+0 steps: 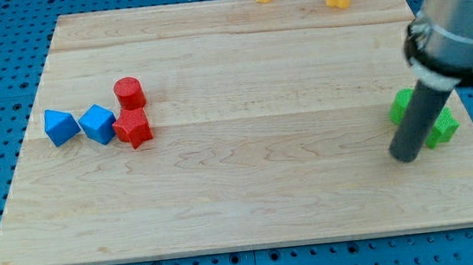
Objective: Push the green star into the yellow heart
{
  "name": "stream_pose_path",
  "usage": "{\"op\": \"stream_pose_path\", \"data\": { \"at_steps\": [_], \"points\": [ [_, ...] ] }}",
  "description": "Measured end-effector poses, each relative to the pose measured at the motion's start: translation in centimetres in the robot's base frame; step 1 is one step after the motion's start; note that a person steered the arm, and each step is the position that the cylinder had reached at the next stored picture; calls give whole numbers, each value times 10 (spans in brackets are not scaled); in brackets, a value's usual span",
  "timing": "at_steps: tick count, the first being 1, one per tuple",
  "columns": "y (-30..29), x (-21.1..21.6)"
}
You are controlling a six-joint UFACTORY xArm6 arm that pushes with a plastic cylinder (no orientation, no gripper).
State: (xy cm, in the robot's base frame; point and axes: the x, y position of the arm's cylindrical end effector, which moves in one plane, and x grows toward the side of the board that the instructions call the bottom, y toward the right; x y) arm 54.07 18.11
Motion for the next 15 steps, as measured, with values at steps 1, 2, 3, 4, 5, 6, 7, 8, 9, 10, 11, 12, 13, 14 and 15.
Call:
{"op": "stream_pose_path", "data": {
  "at_steps": [1, 2, 3, 4, 5, 6, 7, 8, 9, 10, 11, 12, 13, 14, 15],
  "points": [
    [56, 29],
    [106, 1],
    [55, -32],
    [31, -91],
    [-2, -134],
    [-16, -189],
    [-53, -123],
    [14, -109],
    [29, -172],
    [-11, -227],
    [-29, -186],
    [-8, -154],
    [43, -203],
    [37, -244],
    [21, -269]
  ]
}}
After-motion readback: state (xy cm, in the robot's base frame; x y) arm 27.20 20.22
